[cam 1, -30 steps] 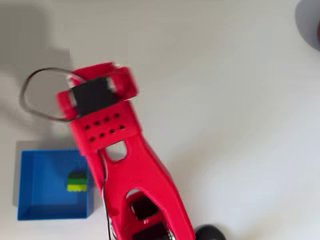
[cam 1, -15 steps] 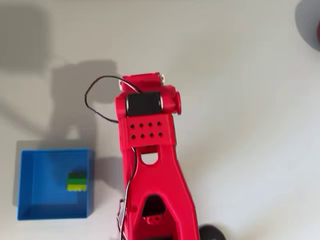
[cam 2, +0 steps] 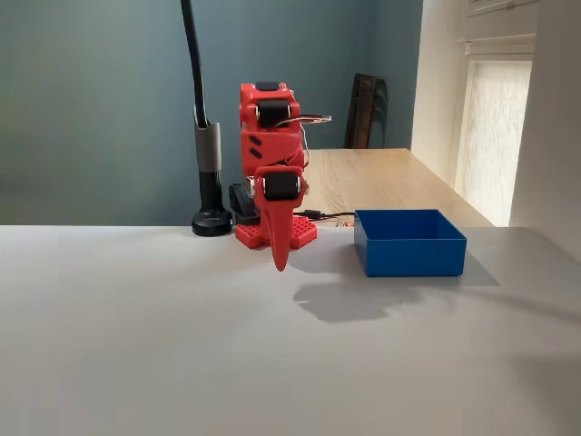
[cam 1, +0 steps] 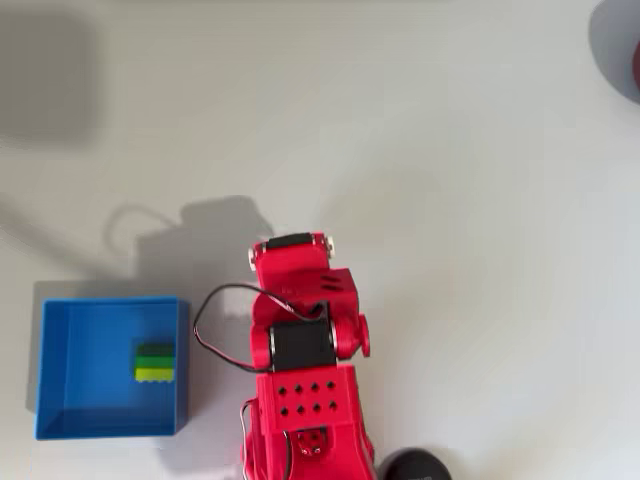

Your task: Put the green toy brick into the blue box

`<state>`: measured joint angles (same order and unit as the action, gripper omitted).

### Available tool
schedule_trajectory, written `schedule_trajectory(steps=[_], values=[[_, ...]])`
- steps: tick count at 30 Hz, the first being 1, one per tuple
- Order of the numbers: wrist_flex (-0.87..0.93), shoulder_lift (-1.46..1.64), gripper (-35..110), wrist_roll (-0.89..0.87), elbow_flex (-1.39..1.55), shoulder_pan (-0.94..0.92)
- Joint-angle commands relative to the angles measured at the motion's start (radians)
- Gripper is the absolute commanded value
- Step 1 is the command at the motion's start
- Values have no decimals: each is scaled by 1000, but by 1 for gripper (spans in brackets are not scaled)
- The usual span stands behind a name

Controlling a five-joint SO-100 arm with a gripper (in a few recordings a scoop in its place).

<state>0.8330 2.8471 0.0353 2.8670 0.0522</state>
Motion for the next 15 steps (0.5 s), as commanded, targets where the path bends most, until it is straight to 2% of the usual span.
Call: schedule_trajectory(steps=[1, 15], values=[[-3, 167, 0, 23, 92, -11], [5, 408, 0, 6, 267, -34]])
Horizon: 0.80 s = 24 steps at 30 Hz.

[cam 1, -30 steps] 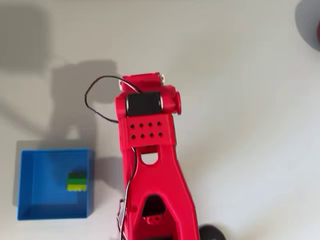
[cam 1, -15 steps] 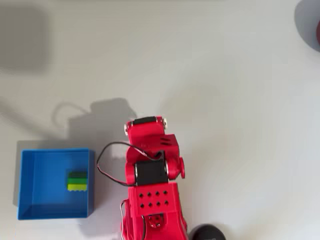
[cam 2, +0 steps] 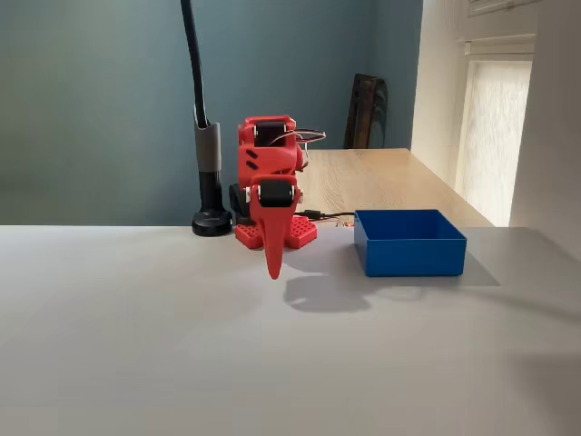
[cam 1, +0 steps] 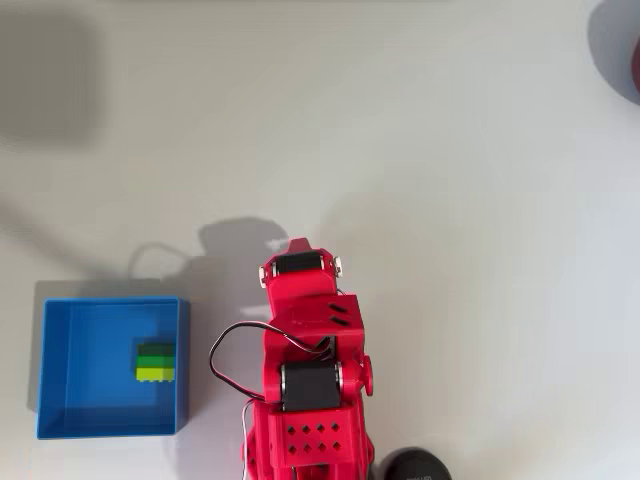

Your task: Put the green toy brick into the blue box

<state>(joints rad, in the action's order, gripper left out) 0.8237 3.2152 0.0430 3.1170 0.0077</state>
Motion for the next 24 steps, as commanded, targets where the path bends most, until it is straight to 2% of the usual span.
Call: schedule_trajectory(steps=[1, 24], values=[[14, 43, 0, -5, 17, 11], [14, 51, 0, -11, 17, 11]])
